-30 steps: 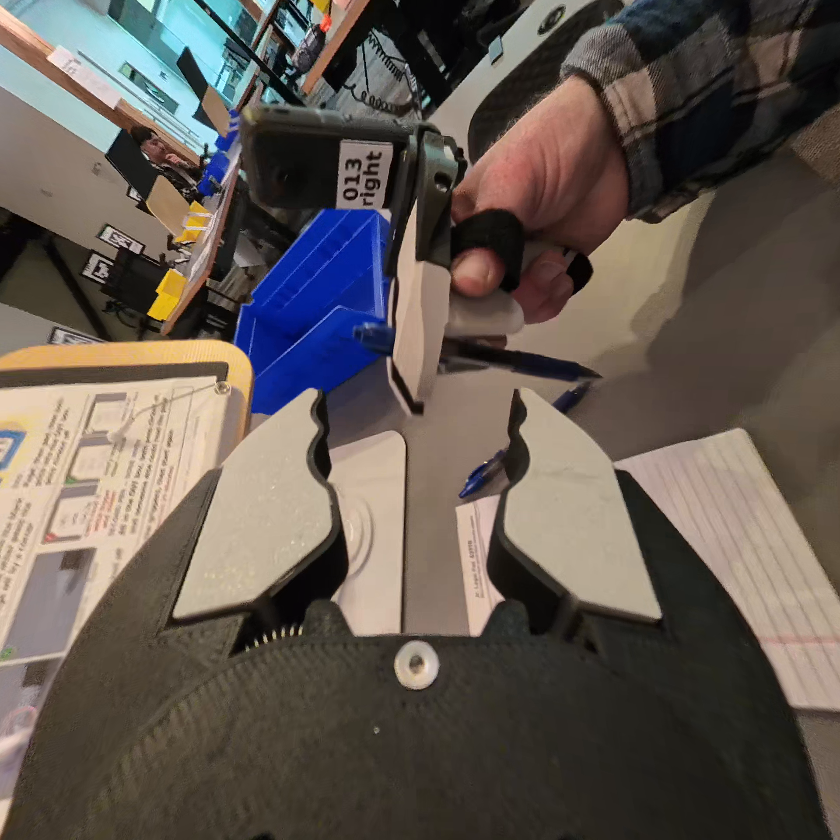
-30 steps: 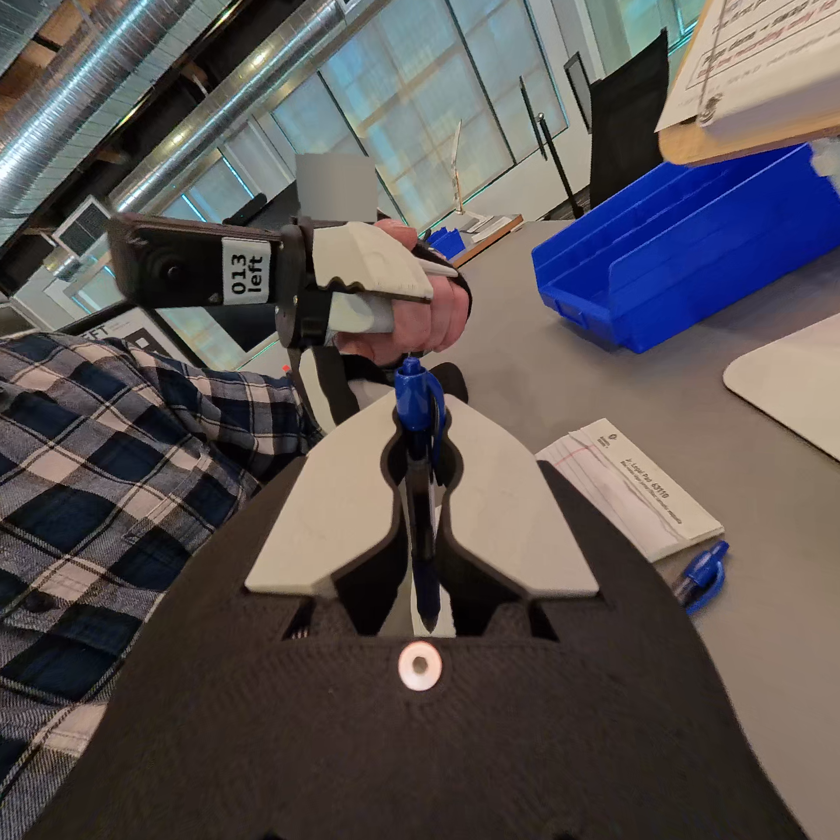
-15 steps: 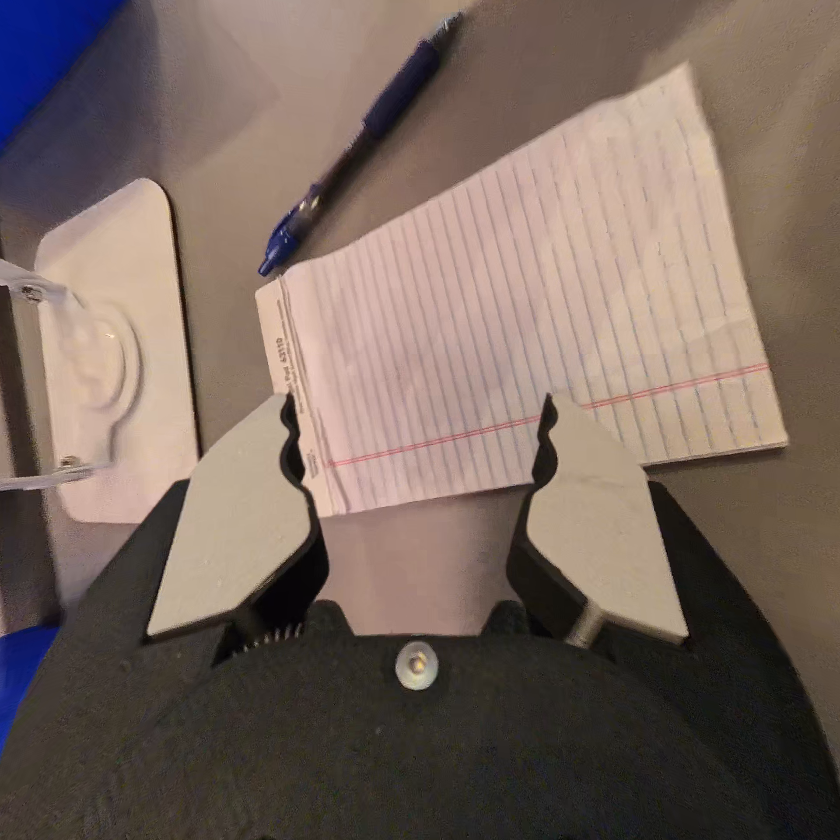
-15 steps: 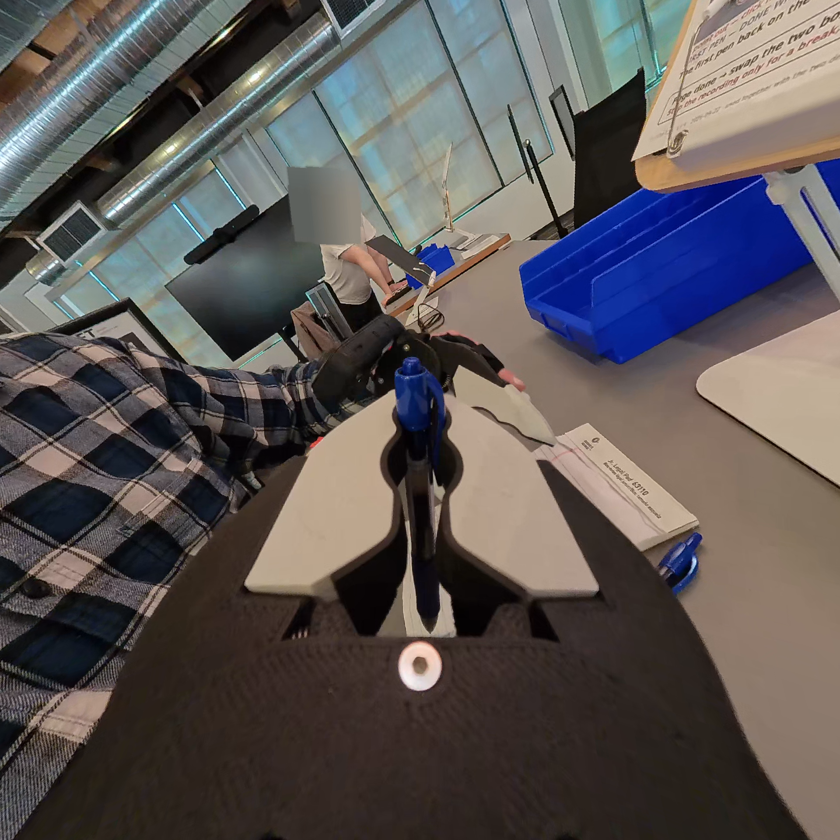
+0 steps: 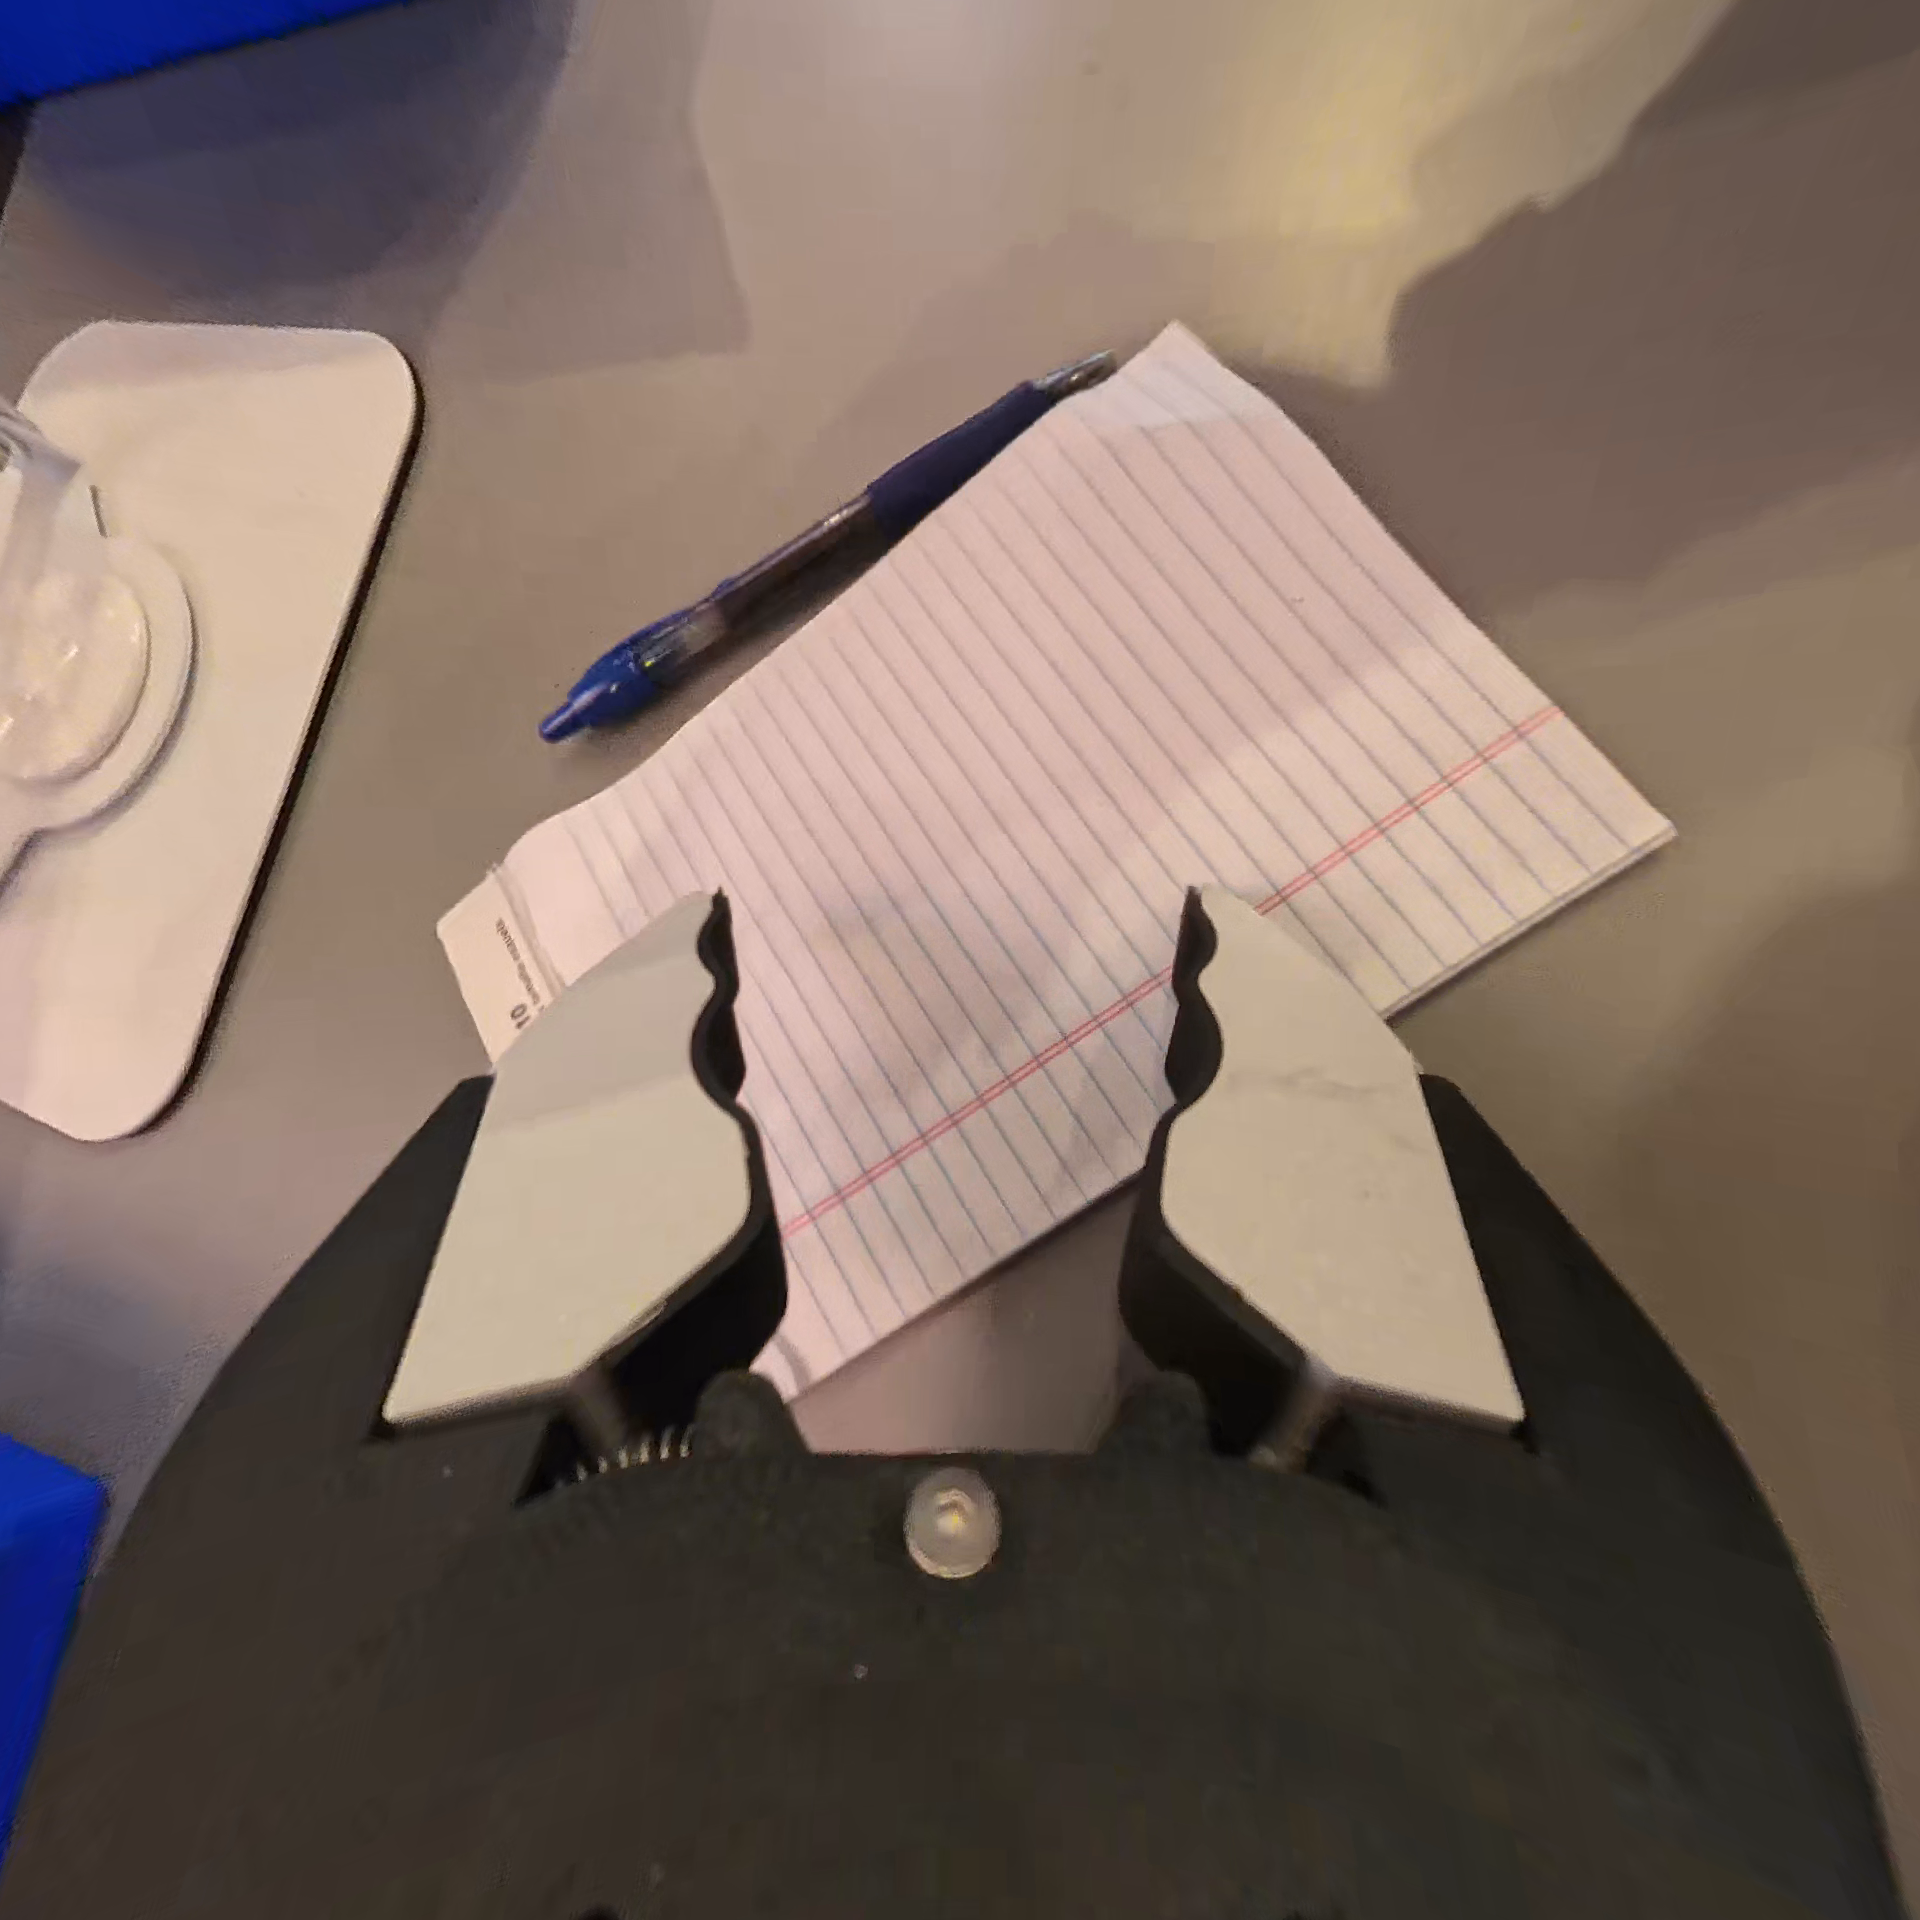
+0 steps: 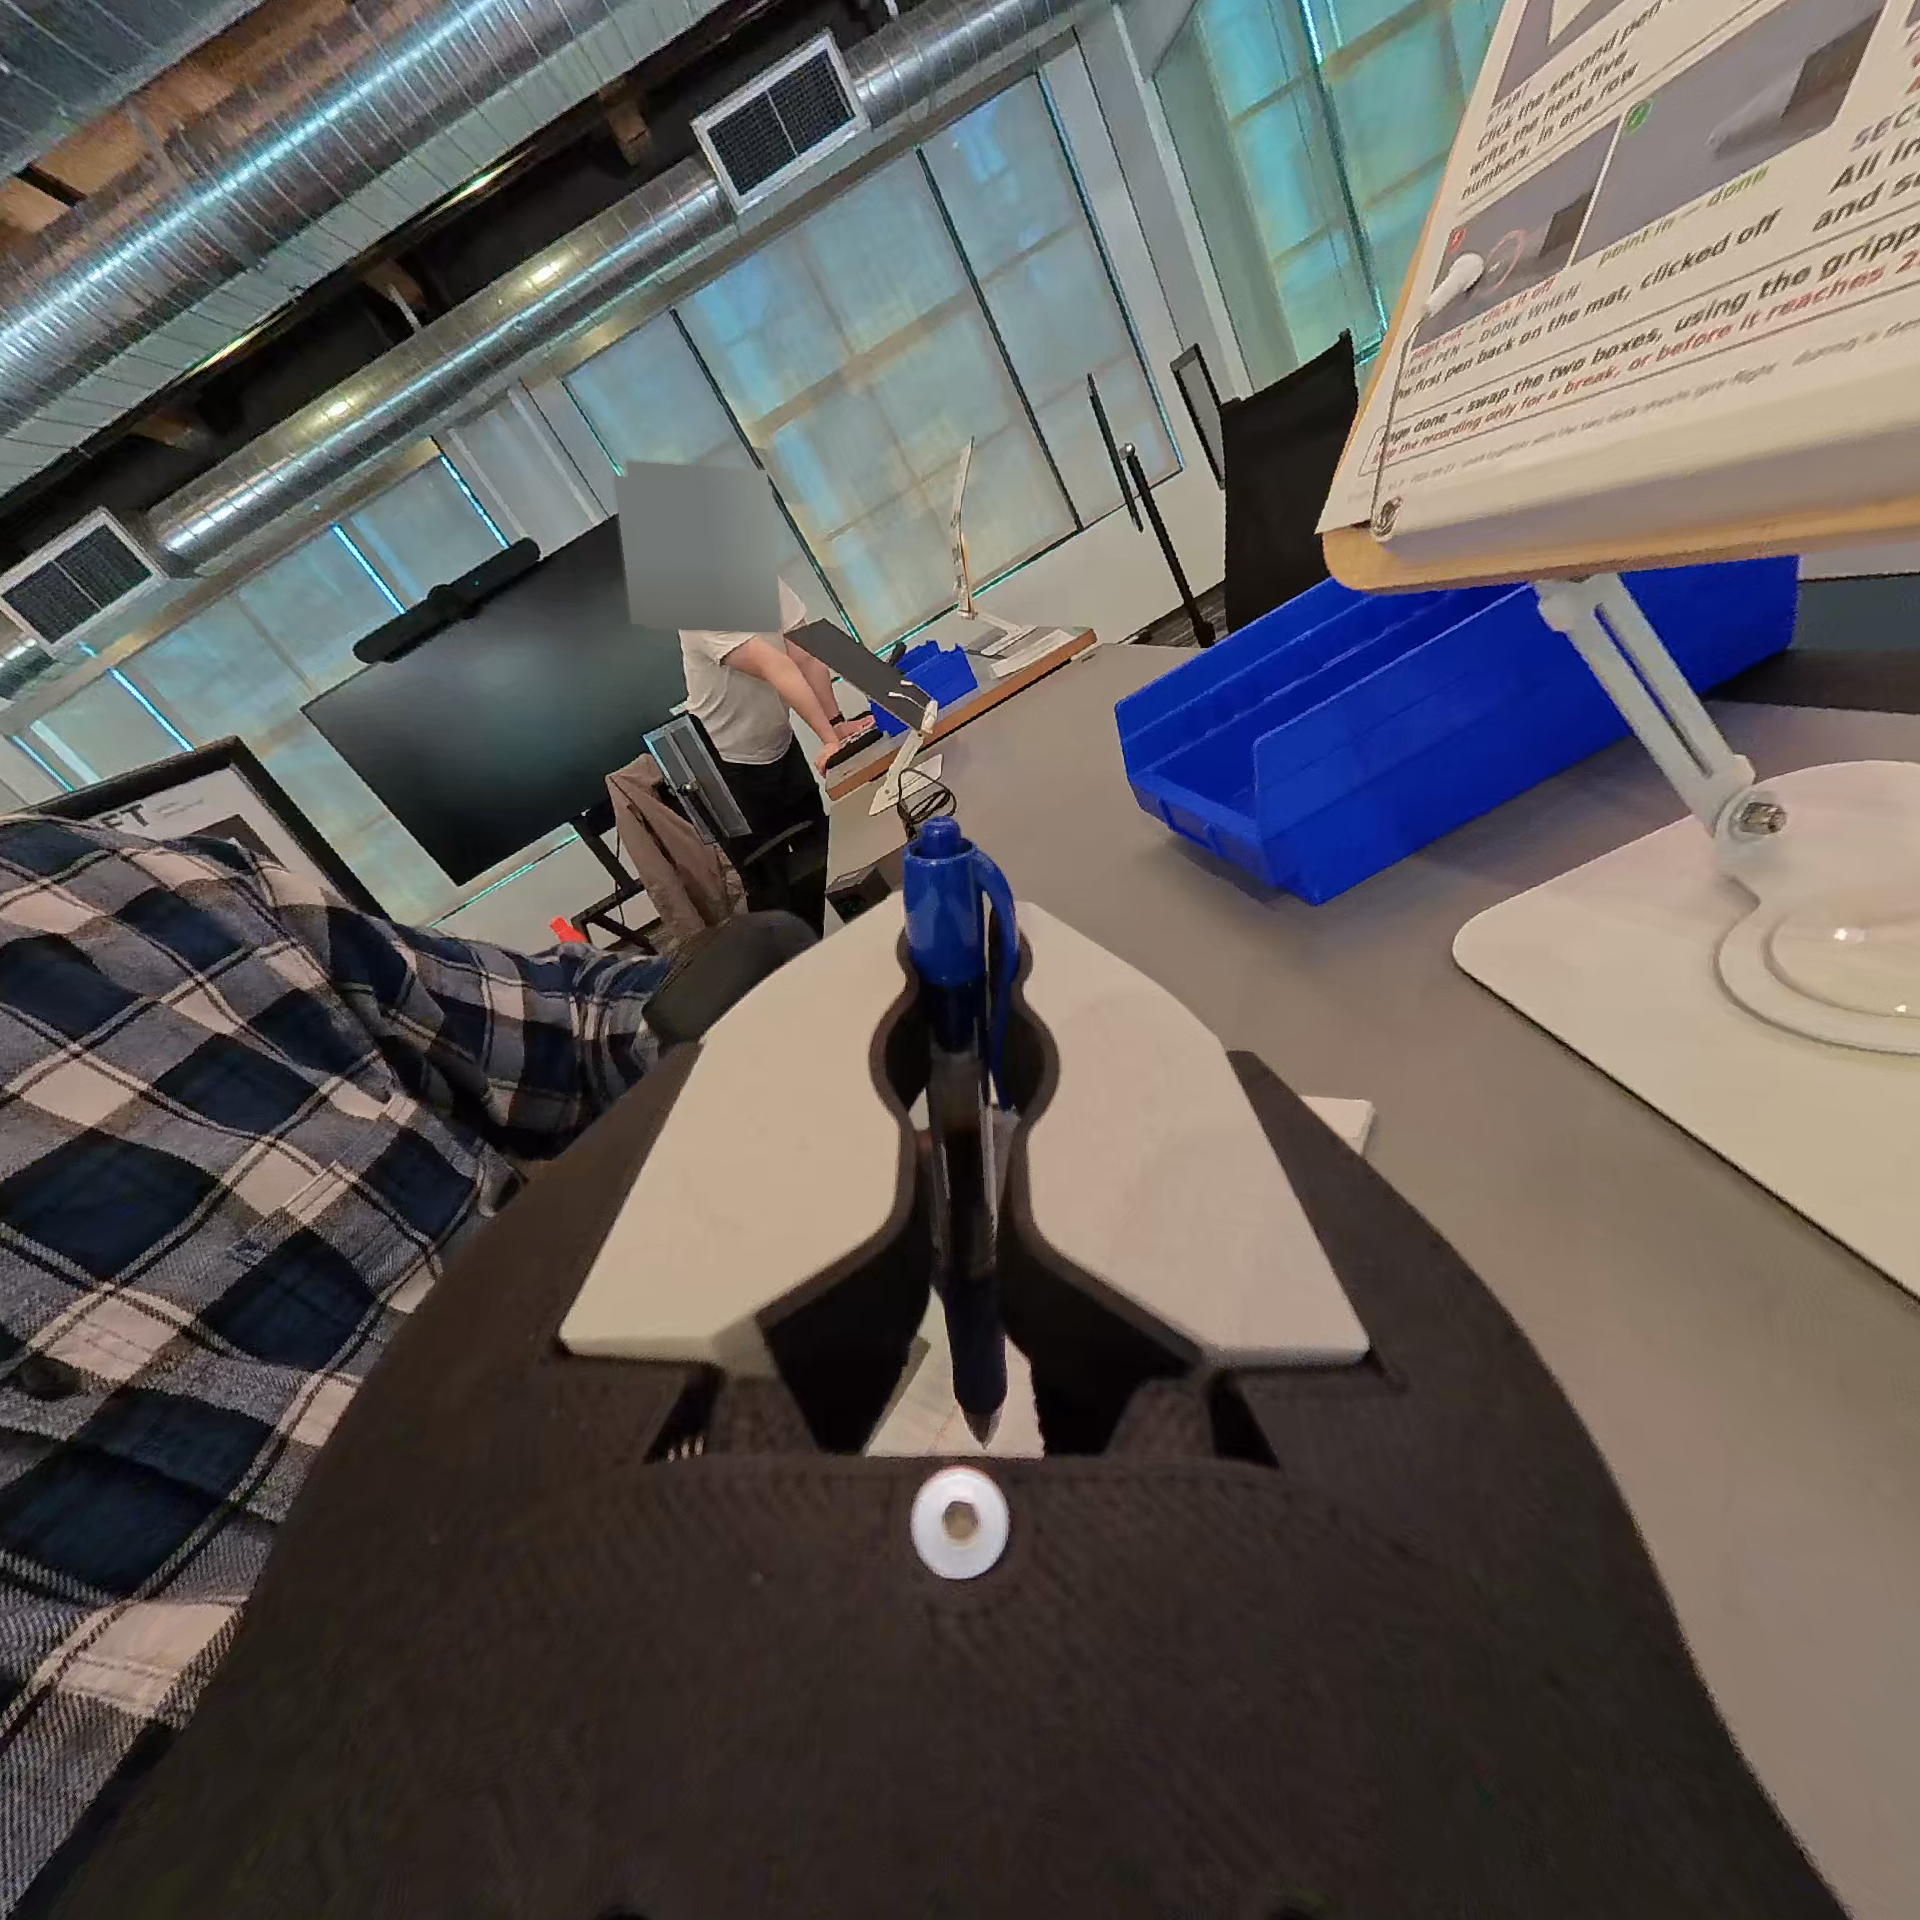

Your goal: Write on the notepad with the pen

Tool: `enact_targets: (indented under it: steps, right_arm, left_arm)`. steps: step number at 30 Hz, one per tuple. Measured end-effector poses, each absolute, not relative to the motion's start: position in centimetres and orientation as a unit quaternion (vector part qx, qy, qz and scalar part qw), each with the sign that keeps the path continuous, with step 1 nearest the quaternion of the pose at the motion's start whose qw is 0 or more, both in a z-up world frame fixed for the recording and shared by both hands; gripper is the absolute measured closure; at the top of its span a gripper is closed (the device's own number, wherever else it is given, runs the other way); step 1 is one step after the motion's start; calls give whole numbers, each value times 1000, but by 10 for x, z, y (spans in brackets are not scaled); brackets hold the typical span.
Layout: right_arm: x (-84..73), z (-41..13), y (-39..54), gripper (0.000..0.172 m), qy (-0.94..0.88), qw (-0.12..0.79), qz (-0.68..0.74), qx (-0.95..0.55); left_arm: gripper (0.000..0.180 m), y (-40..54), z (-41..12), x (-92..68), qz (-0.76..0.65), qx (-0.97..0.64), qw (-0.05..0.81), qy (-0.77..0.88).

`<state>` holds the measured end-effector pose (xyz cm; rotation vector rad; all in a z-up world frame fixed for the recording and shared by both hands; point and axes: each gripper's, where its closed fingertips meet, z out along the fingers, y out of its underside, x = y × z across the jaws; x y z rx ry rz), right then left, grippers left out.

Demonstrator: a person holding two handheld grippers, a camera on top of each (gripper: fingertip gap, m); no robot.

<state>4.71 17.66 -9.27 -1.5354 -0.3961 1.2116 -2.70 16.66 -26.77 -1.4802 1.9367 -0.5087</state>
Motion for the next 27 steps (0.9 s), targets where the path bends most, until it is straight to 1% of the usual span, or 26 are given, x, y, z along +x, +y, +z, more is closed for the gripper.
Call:
enact_targets:
  steps: [4,7,8,9,10,11,14,15,16,20,22,24,26,27]
  right_arm:
    - [54,-89,180,161,-167,552,502,-645]
    - [56,-89,183,161,-172,559,489,-647]
    - [56,-90,183,161,-173,561,486,-647]
    - [57,-89,184,161,-174,563,484,-647]
    - [56,-89,183,161,-177,564,484,-645]
    - [56,-88,182,161,-181,567,483,-643]
    - [53,-83,181,162,-191,575,483,-633]
    - [51,-82,180,161,-193,576,484,-630]
    - [47,-83,180,162,-197,575,487,-628]
    - [32,-83,180,162,-211,565,502,-619]
    - [27,-82,179,162,-214,565,506,-616]
    - [22,-82,177,162,-220,560,510,-614]
    - [20,-81,176,161,-223,559,513,-612]
    - [19,-81,176,161,-226,561,509,-612]
  left_arm:
    - [99,159,-270,-16,-193,-633,317,680]
    - [99,155,-269,-5,-190,-652,339,652]
    - [97,155,-269,-1,-192,-655,345,644]
    - [89,157,-268,1,-188,-658,352,638]
    - [75,159,-267,2,-187,-661,352,636]
    - [72,160,-263,4,-198,-664,350,630]
    - [73,165,-240,11,-243,-658,365,612]
    - [79,163,-227,17,-273,-643,374,611]
    - [89,160,-211,24,-312,-624,386,604]
    - [115,143,-167,48,-435,-549,394,595]
    - [121,135,-166,57,-463,-535,364,606]
    - [141,129,-169,62,-493,-523,335,609]
    - [170,126,-168,63,-529,-517,315,595]
    - [171,126,-167,63,-542,-515,307,589]
